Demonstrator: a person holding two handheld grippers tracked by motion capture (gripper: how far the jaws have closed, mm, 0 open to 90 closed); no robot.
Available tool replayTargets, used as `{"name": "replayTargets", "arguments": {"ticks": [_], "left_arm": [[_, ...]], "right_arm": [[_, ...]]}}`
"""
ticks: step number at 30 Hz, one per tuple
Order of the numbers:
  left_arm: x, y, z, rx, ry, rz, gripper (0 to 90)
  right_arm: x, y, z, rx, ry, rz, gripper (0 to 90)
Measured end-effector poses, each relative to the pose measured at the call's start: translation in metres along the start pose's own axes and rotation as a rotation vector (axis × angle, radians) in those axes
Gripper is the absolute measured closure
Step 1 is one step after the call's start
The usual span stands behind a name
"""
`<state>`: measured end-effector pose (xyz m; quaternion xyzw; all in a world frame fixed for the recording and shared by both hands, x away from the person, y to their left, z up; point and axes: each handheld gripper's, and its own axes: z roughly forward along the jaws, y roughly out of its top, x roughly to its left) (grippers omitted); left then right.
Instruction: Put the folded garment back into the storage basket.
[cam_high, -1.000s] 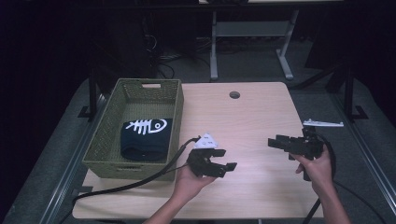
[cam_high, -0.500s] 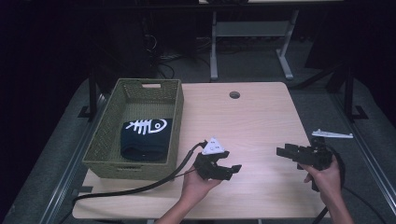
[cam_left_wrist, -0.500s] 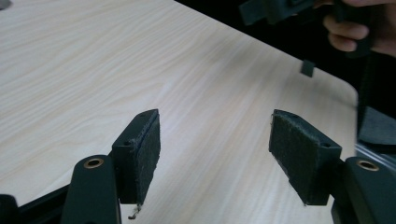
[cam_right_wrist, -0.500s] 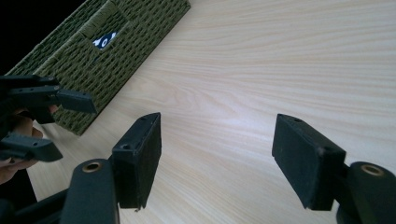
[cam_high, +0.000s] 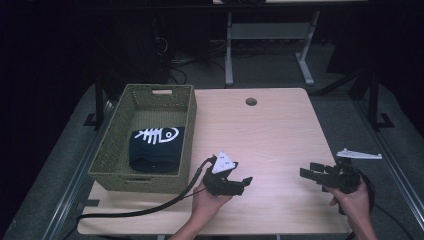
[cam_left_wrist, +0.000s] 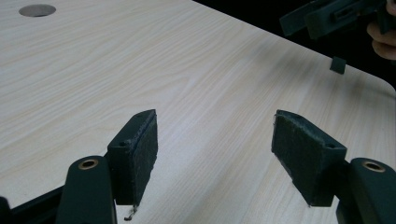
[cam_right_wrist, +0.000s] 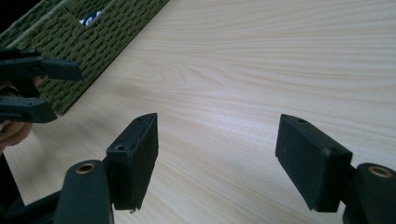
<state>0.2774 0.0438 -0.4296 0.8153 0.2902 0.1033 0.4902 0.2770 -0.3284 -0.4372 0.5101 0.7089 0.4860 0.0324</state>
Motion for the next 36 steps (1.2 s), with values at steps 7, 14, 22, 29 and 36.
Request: {"name": "replayTargets", "arguments": {"ticks": [7,14,22,29,36], "left_arm": [[0.003,-0.009,-0.001,-0.004,0.01,-0.015,32.4],[-0.001,-0.017,-0.005,0.004,0.039,0.017,31.8],[-0.004,-0.022,-0.007,0.008,0.057,0.031,31.4],[-0.005,-0.031,-0.015,-0.014,0.078,0.021,31.8],[-0.007,-0.036,-0.019,-0.032,0.082,0.026,32.1]], "right_arm": [[0.004,-0.01,-0.001,0.006,-0.012,-0.011,29.1],[0.008,-0.018,-0.002,0.011,-0.016,-0.021,28.5],[0.012,-0.033,-0.005,0.008,-0.024,-0.022,27.7],[0.018,-0.043,-0.009,-0.006,-0.028,-0.045,27.7],[0.023,-0.05,-0.01,-0.013,-0.038,-0.056,27.3]]}}
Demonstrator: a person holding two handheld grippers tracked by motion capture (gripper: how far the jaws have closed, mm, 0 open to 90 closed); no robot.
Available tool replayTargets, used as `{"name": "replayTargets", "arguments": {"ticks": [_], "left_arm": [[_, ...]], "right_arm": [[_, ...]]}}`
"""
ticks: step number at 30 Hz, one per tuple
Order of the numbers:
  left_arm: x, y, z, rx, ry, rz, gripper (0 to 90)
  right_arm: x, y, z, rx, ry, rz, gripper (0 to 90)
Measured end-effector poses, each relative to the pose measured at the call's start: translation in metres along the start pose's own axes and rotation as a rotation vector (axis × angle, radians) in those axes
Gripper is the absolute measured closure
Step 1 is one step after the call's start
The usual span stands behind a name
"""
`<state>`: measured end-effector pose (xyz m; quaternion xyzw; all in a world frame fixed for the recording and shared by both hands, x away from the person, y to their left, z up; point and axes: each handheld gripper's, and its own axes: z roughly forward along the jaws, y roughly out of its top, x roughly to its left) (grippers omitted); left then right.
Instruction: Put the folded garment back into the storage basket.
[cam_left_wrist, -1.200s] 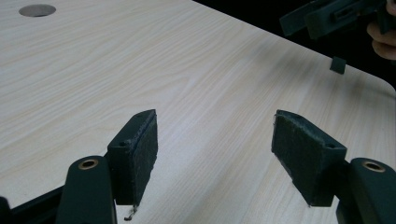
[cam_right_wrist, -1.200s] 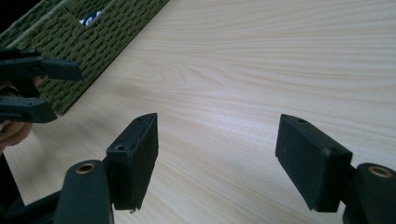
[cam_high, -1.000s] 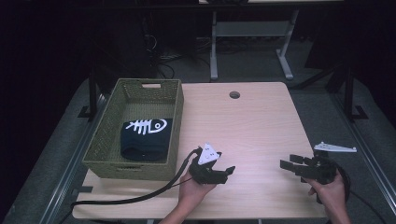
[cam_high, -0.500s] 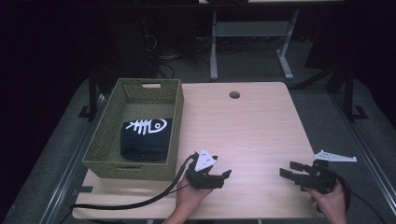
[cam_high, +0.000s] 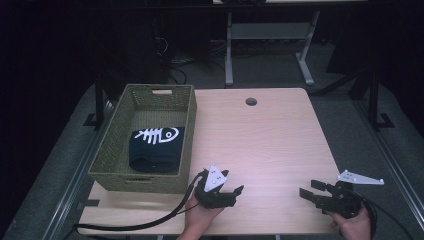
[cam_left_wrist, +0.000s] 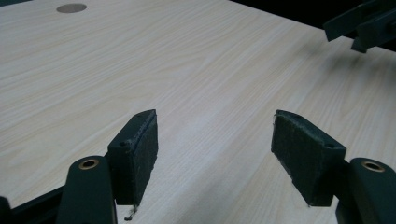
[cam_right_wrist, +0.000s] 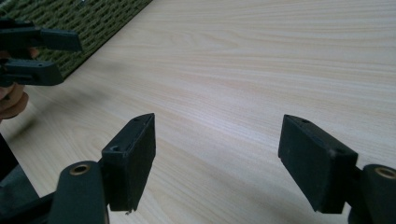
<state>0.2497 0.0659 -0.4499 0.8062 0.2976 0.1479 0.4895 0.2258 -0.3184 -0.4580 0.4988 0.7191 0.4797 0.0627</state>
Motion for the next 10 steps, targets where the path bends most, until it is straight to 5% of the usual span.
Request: {"name": "replayTargets", "arguments": {"ticks": [10], "left_arm": [[-0.003,-0.012,-0.005,-0.004,0.004,-0.01,30.2]], "right_arm": [[-0.001,-0.008,-0.01,-0.03,-0.016,0.008,27.0]]}}
